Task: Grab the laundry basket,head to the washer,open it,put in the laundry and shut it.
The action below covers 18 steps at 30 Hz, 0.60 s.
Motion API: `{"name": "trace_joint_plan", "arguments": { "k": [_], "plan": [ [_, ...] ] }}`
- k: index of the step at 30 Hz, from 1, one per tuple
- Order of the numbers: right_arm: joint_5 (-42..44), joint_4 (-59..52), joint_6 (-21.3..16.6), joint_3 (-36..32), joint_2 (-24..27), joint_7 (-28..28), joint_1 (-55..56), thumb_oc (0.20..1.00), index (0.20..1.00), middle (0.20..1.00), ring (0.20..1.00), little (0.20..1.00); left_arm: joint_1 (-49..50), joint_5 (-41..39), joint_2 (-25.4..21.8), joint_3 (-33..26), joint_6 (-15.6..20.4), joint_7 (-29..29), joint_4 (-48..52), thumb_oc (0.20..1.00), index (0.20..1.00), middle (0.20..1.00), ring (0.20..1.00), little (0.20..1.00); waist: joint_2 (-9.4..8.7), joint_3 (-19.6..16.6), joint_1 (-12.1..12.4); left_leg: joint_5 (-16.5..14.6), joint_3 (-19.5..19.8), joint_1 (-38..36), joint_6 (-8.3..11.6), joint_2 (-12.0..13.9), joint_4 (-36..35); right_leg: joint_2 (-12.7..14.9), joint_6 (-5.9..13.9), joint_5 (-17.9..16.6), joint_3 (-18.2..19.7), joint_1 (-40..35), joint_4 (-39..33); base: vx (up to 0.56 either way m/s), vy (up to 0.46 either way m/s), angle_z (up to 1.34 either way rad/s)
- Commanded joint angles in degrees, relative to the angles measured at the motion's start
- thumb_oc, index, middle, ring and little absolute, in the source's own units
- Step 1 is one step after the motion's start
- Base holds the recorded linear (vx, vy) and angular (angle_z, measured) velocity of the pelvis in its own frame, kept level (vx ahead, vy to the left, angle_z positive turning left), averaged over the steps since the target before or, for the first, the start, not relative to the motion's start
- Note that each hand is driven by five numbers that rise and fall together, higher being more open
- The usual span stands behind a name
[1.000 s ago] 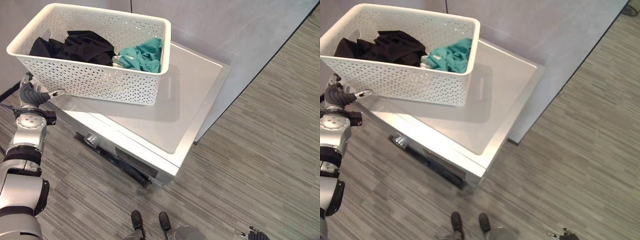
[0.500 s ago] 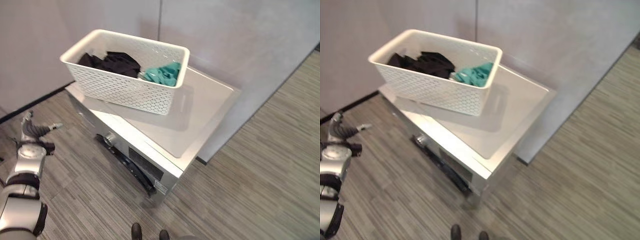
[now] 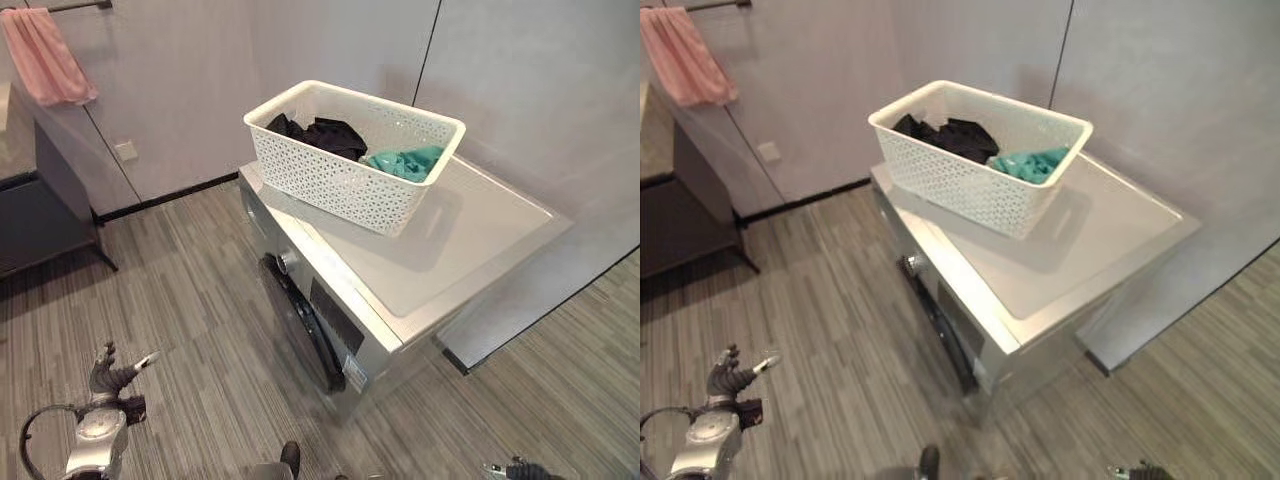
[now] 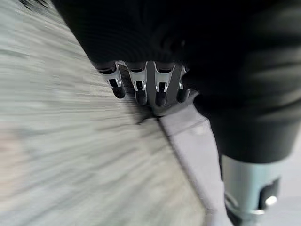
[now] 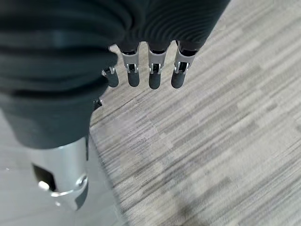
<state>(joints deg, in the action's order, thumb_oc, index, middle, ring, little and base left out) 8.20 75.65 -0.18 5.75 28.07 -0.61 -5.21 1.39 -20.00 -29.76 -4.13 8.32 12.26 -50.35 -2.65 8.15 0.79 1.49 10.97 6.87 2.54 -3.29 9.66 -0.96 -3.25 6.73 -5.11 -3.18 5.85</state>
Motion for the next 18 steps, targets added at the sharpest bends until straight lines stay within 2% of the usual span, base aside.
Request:
{"name": "trace_joint_plan", "arguments": {
  "k": [1, 2, 3, 4, 5, 6, 8, 10, 11, 13, 14, 15, 16, 17, 18],
  "plan": [
    [-0.79, -0.67, -1.29, 1.04, 2.99, 2.2, 1.95, 1.0, 1.0, 1.0, 1.0, 1.0, -3.58, -0.11, 0.91, -1.98, 2.07, -0.7, -0.54, 1.0, 1.0, 1.0, 1.0, 1.0, 0.14, -0.78, -1.4, -4.21, -2.16, -0.3, 0.55, 2.81, 3.26, 0.56, 5.58, -3.01, 3.95, 1.1, -3.35, 0.02, 0.138, -0.23],
    [-0.74, -1.25, -1.57, 0.87, 2.59, 2.53, 2.16, 1.0, 1.0, 1.0, 1.0, 1.0, -4.07, -0.58, 1.78, -1.49, 1.83, -1.1, -3.63, 1.0, 1.0, 1.0, 1.0, 1.0, 0.31, -0.97, -1.82, -2.96, -2.78, 0.5, 0.94, 4.96, 2.28, 1.1, 5.83, -2.47, 3.61, 1.35, -2.93, 0.02, 0.232, 0.14],
    [-1.09, -1.77, -1.89, 1.33, 2.71, 3.25, 1.78, 1.0, 1.0, 1.0, 1.0, 1.0, -4.38, -0.57, 2.66, -0.41, 1.62, -1.62, -9.46, 1.0, 1.0, 1.0, 1.0, 1.0, 0.55, -0.93, -1.95, -1.03, -0.62, 1.44, 1.63, 7.56, 0.86, 1.66, 6.14, -1.67, 4.65, 1.82, -1.97, 0.02, 0.233, 0.15],
    [-1.09, -1.77, -1.89, 1.32, 2.71, 3.25, 1.78, 1.0, 1.0, 1.0, 1.0, 1.0, -4.39, -0.57, 2.65, -0.41, 1.62, -1.62, -9.47, 1.0, 1.0, 1.0, 1.0, 1.0, 0.55, -0.92, -1.94, -1.02, -0.62, 1.43, 1.64, 7.57, 0.85, 1.66, 6.14, -1.67, 4.66, 1.82, -1.96, 0.04, 0.333, 0.02],
    [-1.36, -2.64, -2.14, 2.5, 2.49, 3.35, 1.46, 1.0, 1.0, 1.0, 1.0, 1.0, -4.78, -0.51, 3.34, 0.17, 0.91, -1.9, -14.04, 1.0, 1.0, 1.0, 1.0, 1.0, 0.65, -0.88, -1.99, -1.64, 3.88, 0.79, 2.36, 7.28, 1.81, 2.34, 6.67, -1.7, 6.94, 2.43, -1.42, 0.05, 0.287, -0.16],
    [-1.26, -2.89, -2.21, 2.59, 2.66, 3.32, 1.51, 1.0, 1.0, 1.0, 1.0, 1.0, -4.86, 1.25, 3.79, 1.38, 0.39, -2.29, -16.42, 1.0, 1.0, 1.0, 1.0, 1.0, 0.69, -0.92, -2.35, -2.86, 4.72, 0.15, 2.62, 6.67, 2.72, 3.06, 7.08, -2.17, 8.03, 2.62, -1.46, 0.08, 0.417, -0.69],
    [-1.4, -2.55, -2.14, 1.47, 2.2, 3.36, 2.72, 1.0, 1.0, 1.0, 1.0, 1.0, -4.49, 7.01, 5.21, 3.58, -0.43, -2.45, -19.87, 1.0, 1.0, 1.0, 1.0, 1.0, 0.85, -1.66, -3.43, -5.78, 2.85, -0.65, 2.21, 5.11, 3.44, 5.75, 8.8, -3.94, 9.32, 2.19, -2.84, 0.08, 0.414, -0.81],
    [-1.53, -2.41, -2.2, 1.14, 2.02, 3.86, 2.46, 1.0, 1.0, 1.0, 1.0, 1.0, -3.97, 10.88, 5.95, 5.64, -0.97, -3.21, -22.07, 1.0, 1.0, 1.0, 1.0, 1.0, 0.5, -1.74, -3.53, -8.75, 2.09, 0.19, 0.85, 2.13, 7.09, 8.13, 10.26, -6.05, 11.54, 2.85, -3.71, 0.03, 0.344, -0.22],
    [-1.54, -2.42, -2.2, 1.12, 2.02, 3.86, 2.49, 1.0, 1.0, 1.0, 1.0, 1.0, -3.99, 10.9, 5.96, 5.66, -0.95, -3.2, -22.1, 1.0, 1.0, 1.0, 1.0, 1.0, 0.53, -1.79, -3.38, -8.93, 1.96, 0.37, 0.8, 2.13, 7.4, 8.12, 10.31, -6.07, 11.68, 2.93, -3.72, 0.01, 0.318, -0.32],
    [-1.45, -3.83, -2.37, 0.6, 1.63, 3.91, 2.87, 1.0, 1.0, 1.0, 1.0, 1.0, -3.09, 16.05, 6.59, 8.35, -1.21, -3.07, -22.65, 1.0, 1.0, 1.0, 1.0, 1.0, 0.52, -1.95, -3.85, -10.3, -0.53, 1.17, -0.61, 0.4, 7.42, 10.28, 11.65, -8.7, 13.47, 4.73, -4.69, -0.06, 0.415, -0.37],
    [-1.45, -4.45, -2.46, 0.31, 1.5, 4.31, 2.72, 1.0, 1.0, 1.0, 1.0, 1.0, -2.9, 18.54, 6.39, 9.67, -1.01, -2.8, -22.54, 1.0, 1.0, 1.0, 1.0, 1.0, 0.27, -1.87, -3.85, -10.84, -2.41, 2.25, -1.64, -0.67, 7.62, 11.54, 12.48, -11.23, 14.81, 7.3, -5.22, -0.11, 0.334, -0.51],
    [-1.45, -4.46, -2.46, 0.3, 1.5, 4.32, 2.73, 1.0, 1.0, 1.0, 1.0, 1.0, -2.91, 18.55, 6.39, 9.68, -1.0, -2.79, -22.55, 1.0, 1.0, 1.0, 1.0, 1.0, 0.26, -1.93, -3.76, -10.86, -2.5, 2.33, -1.67, -0.67, 7.65, 11.54, 12.5, -11.27, 14.9, 7.37, -5.26, -0.13, 0.298, -0.7],
    [-1.41, -4.62, -2.49, 0.4, 0.95, 4.52, 1.9, 1.0, 1.0, 1.0, 1.0, 1.0, -2.82, 19.16, 7.03, 10.21, -1.2, -2.77, -22.43, 1.0, 1.0, 1.0, 1.0, 1.0, 0.06, -1.63, -3.64, -11.3, -4.21, 2.82, -2.29, -1.06, 8.02, 12.46, 12.9, -13.55, 13.88, 9.18, -5.86, -0.12, 0.163, -0.82],
    [-1.8, -4.77, -2.46, 1.01, 0.27, 5.14, 0.53, 1.0, 1.0, 1.0, 1.0, 1.0, -2.64, 19.15, 7.37, 10.2, -0.86, -2.22, -22.22, 1.0, 1.0, 1.0, 1.0, 1.0, 0.23, -0.73, -2.81, -11.62, -6.53, 2.55, -2.23, -0.15, 8.11, 12.49, 12.81, -14.55, 10.22, 11.0, -5.83, -0.13, 0.162, -0.83],
    [-1.8, -4.76, -2.46, 1.01, 0.24, 5.14, 0.5, 1.0, 1.0, 1.0, 1.0, 1.0, -2.66, 19.15, 7.34, 10.18, -0.86, -2.22, -22.22, 1.0, 1.0, 1.0, 1.0, 1.0, 0.11, -0.88, -2.88, -11.38, -6.52, 2.69, -2.24, -0.29, 7.93, 12.63, 12.84, -14.62, 10.22, 11.2, -5.84, -0.23, 0.318, -0.8]
  ]
}}
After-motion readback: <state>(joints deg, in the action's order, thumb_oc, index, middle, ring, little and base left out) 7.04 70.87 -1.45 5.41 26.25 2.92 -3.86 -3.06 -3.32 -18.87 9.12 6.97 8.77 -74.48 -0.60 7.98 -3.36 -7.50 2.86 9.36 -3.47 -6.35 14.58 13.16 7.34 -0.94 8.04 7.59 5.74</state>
